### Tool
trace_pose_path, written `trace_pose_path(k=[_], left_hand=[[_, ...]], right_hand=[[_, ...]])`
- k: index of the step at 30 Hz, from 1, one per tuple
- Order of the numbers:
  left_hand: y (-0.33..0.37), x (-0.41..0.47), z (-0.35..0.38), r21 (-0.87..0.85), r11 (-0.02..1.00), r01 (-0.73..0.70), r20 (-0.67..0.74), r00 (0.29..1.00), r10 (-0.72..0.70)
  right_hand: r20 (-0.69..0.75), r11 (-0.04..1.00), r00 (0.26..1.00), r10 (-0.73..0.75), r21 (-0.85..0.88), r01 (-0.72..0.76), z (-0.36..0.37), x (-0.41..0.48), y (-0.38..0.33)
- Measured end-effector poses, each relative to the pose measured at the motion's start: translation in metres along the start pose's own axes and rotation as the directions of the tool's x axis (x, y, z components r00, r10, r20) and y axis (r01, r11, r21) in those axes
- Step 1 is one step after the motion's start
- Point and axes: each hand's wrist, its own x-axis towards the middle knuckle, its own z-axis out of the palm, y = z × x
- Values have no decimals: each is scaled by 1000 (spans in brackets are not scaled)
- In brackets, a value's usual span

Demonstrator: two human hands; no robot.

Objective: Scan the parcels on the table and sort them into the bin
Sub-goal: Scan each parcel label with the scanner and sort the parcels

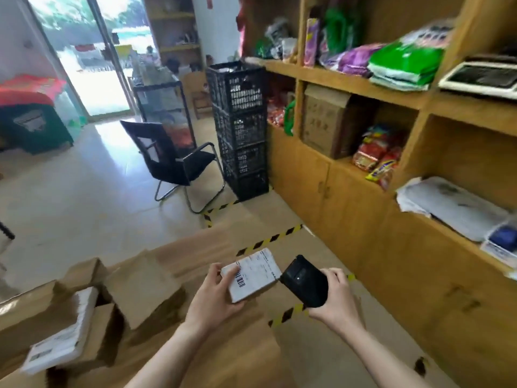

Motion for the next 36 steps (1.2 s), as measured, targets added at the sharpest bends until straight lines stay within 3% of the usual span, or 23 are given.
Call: trace_pose_path(k=[4, 8, 17, 25, 32, 36], left_hand=[[63, 57, 40, -11, 976, -215, 103, 971, 215], [127, 94, 94, -120, 913, -391, 211, 888, 408], [279, 69, 203, -304, 730, -613, 440, 589, 678], [422, -12, 272, -376, 561, -737, 536, 321, 781], [518, -84, 315, -388, 477, -789, 563, 207, 800], [546, -101, 344, -362, 453, -815, 616, 156, 772]], right_hand=[[-139, 974, 964, 227, 12, -228, -33, -20, 59], [-244, 895, 863, 442, 54, -442, -53, -57, 117], [-351, 575, 494, 796, 178, -799, -78, -196, 196], [-305, 333, 219, 927, 394, -857, -99, -334, 268], [-272, 188, 40, 961, 543, -818, -117, -425, 326], [-254, 166, 9, 967, 603, -781, -117, -449, 354]])
